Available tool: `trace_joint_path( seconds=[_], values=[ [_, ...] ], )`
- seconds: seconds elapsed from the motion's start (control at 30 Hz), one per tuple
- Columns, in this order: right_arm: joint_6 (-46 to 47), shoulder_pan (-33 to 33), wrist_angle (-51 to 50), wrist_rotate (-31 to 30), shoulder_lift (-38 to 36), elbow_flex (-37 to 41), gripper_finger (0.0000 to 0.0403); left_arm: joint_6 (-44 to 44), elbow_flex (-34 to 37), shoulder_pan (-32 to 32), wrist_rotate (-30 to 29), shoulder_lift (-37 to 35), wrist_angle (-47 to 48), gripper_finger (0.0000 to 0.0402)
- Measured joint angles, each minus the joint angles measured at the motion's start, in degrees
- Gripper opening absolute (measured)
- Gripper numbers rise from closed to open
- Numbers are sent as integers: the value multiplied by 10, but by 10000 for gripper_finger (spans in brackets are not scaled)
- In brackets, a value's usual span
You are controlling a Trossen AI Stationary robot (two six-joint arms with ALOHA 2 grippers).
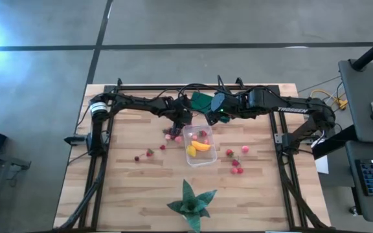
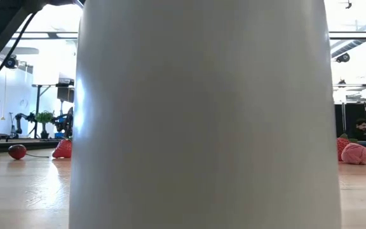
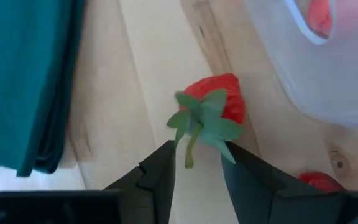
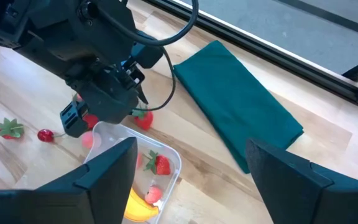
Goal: Pick and placing Produce into tupperware
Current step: Put the strawberry into the transparent bin
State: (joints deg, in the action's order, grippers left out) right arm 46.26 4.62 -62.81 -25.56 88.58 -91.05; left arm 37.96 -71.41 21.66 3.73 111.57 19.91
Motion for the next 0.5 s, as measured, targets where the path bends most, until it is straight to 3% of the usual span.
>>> trace_joint_path(
  seconds=[0.17, 0.5],
  values=[
    [0, 0, 0, 0, 0, 0, 294, -1, 2, 0, 0, -7, -7, 128],
    [0, -2, -5, 1, 0, 0, 289, 19, 3, 0, 16, -22, -44, 208]
  ],
)
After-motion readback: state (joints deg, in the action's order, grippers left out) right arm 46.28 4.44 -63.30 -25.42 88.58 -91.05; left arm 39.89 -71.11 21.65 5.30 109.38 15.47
